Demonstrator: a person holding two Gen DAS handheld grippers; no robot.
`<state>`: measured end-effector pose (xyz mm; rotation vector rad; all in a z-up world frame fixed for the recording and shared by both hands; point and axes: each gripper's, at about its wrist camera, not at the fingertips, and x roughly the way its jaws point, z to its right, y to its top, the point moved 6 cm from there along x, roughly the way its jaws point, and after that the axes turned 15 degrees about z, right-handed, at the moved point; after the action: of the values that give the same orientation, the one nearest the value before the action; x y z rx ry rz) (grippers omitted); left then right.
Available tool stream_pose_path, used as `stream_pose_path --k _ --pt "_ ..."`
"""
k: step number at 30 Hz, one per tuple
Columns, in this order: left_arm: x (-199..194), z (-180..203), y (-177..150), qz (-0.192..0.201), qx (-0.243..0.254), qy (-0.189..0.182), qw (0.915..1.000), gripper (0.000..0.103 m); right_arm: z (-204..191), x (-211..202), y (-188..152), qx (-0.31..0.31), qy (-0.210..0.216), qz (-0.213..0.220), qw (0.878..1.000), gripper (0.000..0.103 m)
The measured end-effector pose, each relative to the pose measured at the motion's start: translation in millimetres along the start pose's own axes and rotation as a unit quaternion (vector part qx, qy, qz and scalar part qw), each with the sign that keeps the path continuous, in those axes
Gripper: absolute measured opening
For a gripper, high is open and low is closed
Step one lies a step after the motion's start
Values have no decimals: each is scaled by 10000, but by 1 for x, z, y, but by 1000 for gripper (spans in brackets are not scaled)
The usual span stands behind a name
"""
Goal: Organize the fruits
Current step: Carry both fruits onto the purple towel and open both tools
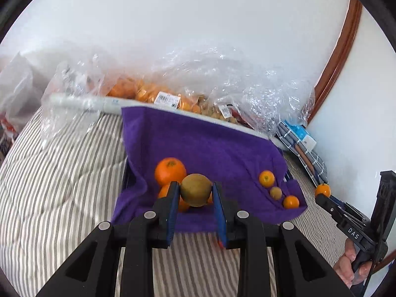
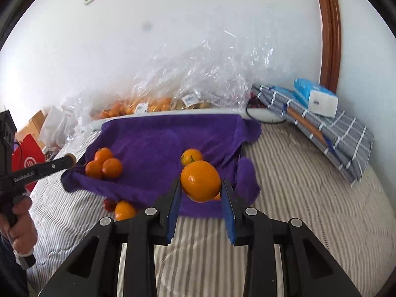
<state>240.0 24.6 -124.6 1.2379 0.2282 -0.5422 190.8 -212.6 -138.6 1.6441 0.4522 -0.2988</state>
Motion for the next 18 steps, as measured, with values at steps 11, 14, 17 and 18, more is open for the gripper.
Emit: stream_pose_path --k 11,14,17,18 --pt "82 21 5 -468 540 232 9972 26 8 72 -5 -240 -113 -490 9984 32" --pt "89 22 2 -560 603 325 9961 26 7 82 -12 -239 -107 -624 9977 32" --pt "97 21 0 -599 691 426 9949 26 11 88 -17 -136 -198 -716 9971 32" --pt "99 21 -2 -637 706 449 9945 26 11 90 -19 -106 -178 -750 9970 32"
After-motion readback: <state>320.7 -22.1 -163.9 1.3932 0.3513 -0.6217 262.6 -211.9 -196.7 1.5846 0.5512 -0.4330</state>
